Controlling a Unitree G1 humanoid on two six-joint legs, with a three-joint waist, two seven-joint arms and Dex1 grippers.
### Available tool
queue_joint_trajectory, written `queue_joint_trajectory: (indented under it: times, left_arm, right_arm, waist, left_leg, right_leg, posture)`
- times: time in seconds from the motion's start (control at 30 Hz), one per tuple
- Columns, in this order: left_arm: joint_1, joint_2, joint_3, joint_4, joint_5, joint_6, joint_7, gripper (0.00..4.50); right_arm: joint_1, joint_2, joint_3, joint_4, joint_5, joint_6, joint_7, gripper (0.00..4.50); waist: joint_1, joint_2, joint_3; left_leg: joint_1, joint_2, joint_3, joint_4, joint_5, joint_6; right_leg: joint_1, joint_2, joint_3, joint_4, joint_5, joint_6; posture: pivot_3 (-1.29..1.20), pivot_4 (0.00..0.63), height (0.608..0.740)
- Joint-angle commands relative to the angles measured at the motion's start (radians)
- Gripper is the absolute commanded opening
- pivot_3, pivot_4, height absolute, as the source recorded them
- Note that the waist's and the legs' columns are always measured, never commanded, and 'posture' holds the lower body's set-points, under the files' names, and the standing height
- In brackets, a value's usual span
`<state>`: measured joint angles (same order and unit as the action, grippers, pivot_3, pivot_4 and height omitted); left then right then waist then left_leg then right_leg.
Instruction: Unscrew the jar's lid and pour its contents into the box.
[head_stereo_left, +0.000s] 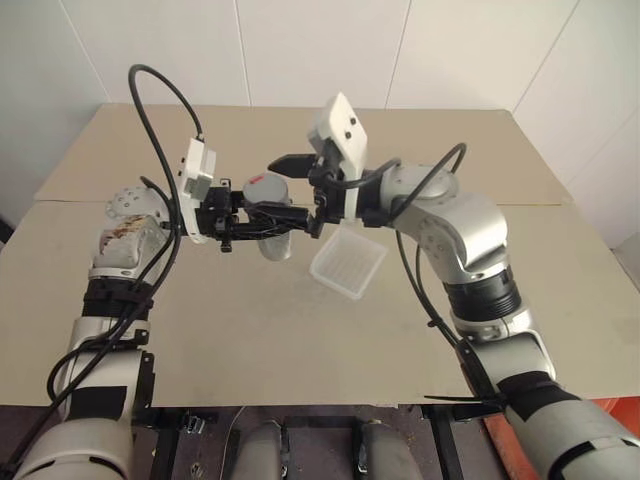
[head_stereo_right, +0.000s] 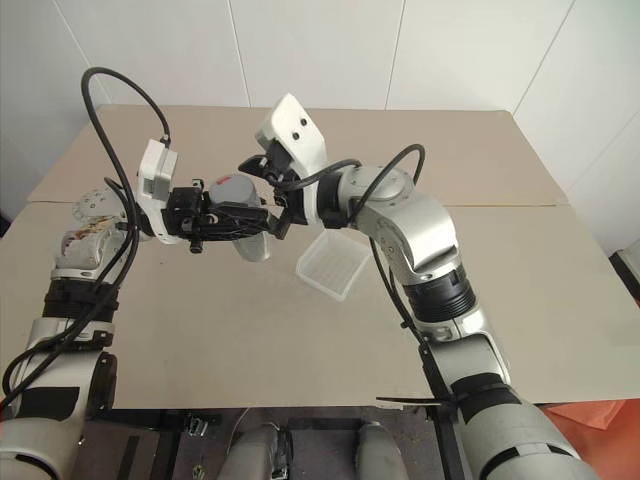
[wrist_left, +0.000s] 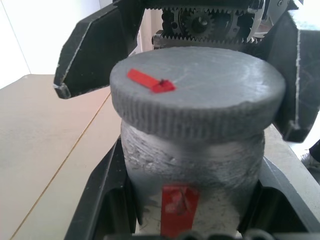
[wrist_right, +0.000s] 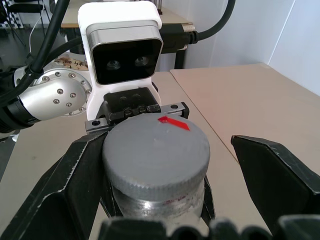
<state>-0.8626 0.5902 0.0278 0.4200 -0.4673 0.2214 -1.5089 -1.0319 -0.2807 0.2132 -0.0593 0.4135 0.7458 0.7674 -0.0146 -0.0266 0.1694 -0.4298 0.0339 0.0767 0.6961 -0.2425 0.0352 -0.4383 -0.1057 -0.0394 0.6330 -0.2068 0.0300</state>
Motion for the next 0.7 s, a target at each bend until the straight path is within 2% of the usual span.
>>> queue_joint_trajectory:
  times: [0.03,0.5,0.6,0.7]
  left_arm:
    - [-0.008,0.017,0.019,-0.032,-0.012,-0.005,-0.011,1.99]
    - [-0.005,0.021,0.019,-0.035,-0.007,-0.013,-0.009,1.99]
    - [-0.003,0.024,0.020,-0.037,-0.007,-0.014,-0.008,1.99]
    - [-0.003,0.027,0.021,-0.034,-0.005,-0.017,-0.006,1.99]
  right_arm:
    - [0.000,-0.013,-0.042,-0.035,0.003,-0.033,0.002,4.44]
    - [-0.017,0.002,-0.024,-0.020,0.009,-0.055,0.039,4.44]
    - [-0.019,0.003,-0.022,-0.018,0.010,-0.057,0.052,3.90]
    - [-0.025,0.007,-0.028,-0.014,0.010,-0.054,0.056,2.89]
  waist:
    - [0.000,0.000,0.000]
    - [0.000,0.000,0.000]
    - [0.000,0.000,0.000]
    - [0.000,0.000,0.000]
  left_leg:
    - [0.000,0.000,0.000,0.000,0.000,0.000]
    - [0.000,0.000,0.000,0.000,0.000,0.000]
    - [0.000,0.000,0.000,0.000,0.000,0.000]
    - [0.000,0.000,0.000,0.000,0.000,0.000]
  right_leg:
    - [0.000,0.000,0.000,0.000,0.000,0.000]
    - [0.000,0.000,0.000,0.000,0.000,0.000]
    - [0.000,0.000,0.000,0.000,0.000,0.000]
    - [0.000,0.000,0.000,0.000,0.000,0.000]
  posture:
    - [0.00,0.150,0.740]
    - [0.00,0.150,0.740]
    - [0.00,0.150,0.740]
    - [0.00,0.150,0.740]
